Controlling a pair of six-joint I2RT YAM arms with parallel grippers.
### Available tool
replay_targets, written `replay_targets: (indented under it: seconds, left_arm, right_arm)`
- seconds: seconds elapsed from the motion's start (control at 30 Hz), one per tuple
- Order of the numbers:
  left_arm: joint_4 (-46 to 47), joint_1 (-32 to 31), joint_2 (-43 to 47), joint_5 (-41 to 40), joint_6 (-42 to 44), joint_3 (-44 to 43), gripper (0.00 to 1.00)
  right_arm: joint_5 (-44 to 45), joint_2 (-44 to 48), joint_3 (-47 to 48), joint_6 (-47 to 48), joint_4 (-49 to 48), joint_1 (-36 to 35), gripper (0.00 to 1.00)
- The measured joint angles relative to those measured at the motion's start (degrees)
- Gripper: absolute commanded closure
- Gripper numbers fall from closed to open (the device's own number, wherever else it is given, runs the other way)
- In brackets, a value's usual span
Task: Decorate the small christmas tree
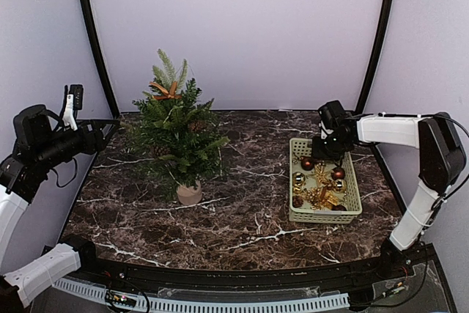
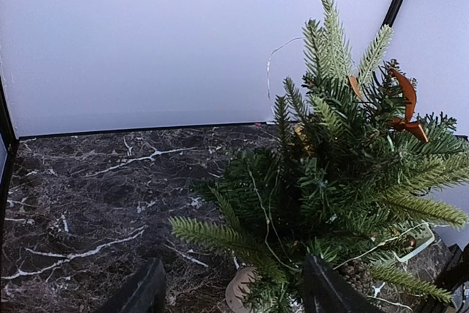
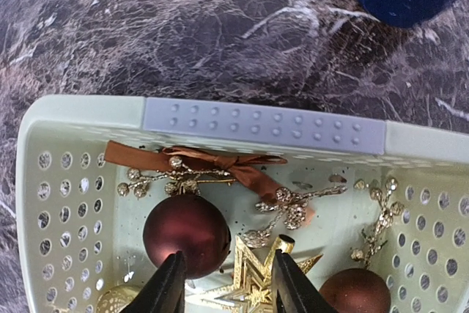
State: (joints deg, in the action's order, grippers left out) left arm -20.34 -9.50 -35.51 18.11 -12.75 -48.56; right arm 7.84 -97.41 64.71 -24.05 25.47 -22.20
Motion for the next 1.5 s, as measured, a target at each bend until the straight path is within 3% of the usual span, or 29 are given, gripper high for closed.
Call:
replay_targets:
  seconds: [0.43,0.93,1.3,1.5]
  left_arm:
    - [-1.1,0.0,0.1,-1.4,0.3,0.3,0.33]
    - [-2.6,0.0,0.8,-2.9,0.3,0.6,0.33]
    - [-3.7,0.0,0.9,-3.6,0.7,0.1,0.33]
    - [-5.9,0.0,-1.1,-3.8,1.6,-5.5,0.36]
  right_arm:
    - [-0.3,-0.8,-1.5,0.1,1.5,2.2,0.71]
    - [-0.7,-7.1,-0.4,1.2,1.3,3.3,0.84]
    - [-1.2,-7.1,-0.2,0.9,0.6,3.3,0.9]
    - [-1.3,-3.4,-0.2,0.8,1.9,3.3,0.91]
